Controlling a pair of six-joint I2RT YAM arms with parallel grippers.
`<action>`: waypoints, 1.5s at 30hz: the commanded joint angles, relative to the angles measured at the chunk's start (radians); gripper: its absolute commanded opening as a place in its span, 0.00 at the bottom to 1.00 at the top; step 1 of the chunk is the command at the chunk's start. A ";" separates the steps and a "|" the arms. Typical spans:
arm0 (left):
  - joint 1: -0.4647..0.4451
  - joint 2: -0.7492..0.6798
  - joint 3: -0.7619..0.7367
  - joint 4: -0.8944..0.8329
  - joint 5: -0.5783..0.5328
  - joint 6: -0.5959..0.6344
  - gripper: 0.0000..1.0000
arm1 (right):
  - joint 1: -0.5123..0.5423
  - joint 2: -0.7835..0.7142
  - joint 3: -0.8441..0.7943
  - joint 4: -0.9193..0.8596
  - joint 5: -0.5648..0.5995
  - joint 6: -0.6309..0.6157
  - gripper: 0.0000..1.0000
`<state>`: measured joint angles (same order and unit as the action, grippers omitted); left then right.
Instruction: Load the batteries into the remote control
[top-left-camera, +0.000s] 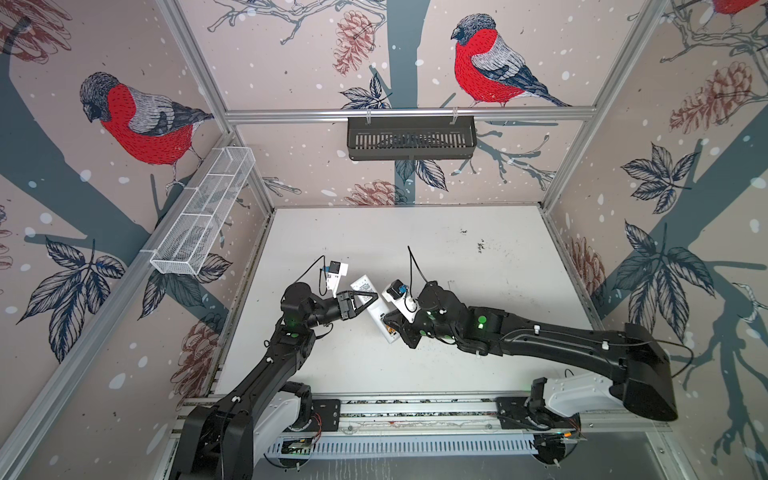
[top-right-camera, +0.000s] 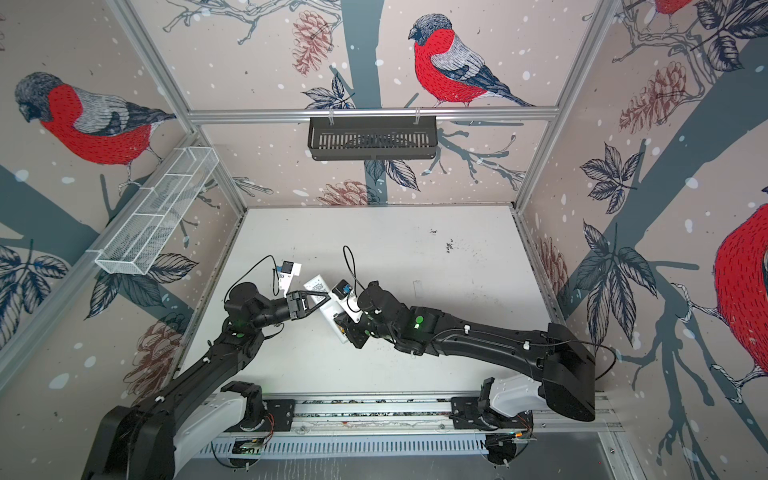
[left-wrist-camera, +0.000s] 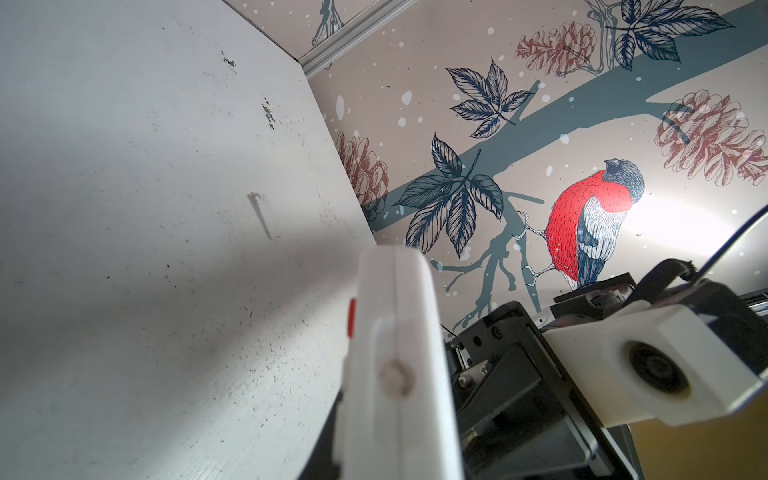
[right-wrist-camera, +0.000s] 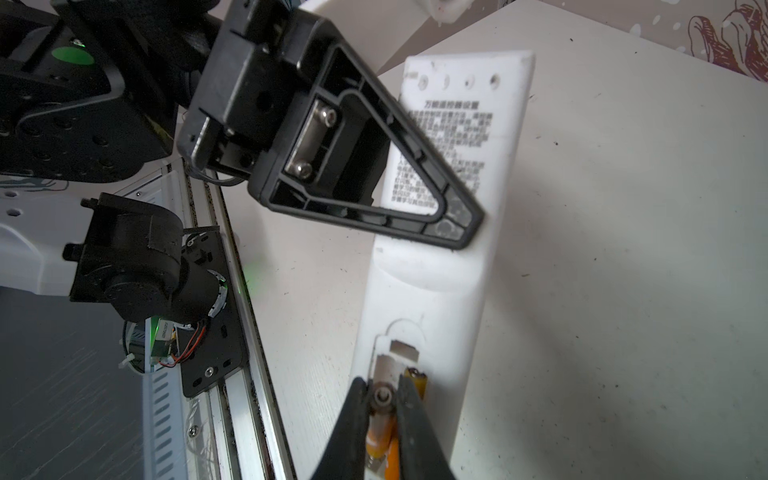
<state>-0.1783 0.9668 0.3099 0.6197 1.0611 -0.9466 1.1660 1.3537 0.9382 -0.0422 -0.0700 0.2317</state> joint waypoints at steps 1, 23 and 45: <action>0.002 -0.007 -0.002 0.087 0.024 -0.021 0.00 | 0.001 0.004 -0.005 0.015 0.009 -0.013 0.16; -0.001 -0.036 -0.001 0.070 0.013 0.006 0.00 | -0.146 -0.052 -0.014 0.041 -0.246 0.124 0.74; -0.026 -0.065 -0.005 0.099 0.015 -0.005 0.00 | -0.239 0.059 -0.062 0.168 -0.447 0.230 0.80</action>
<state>-0.2016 0.9092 0.3065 0.6445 1.0645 -0.9604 0.9325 1.4017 0.8841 0.0891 -0.5011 0.4450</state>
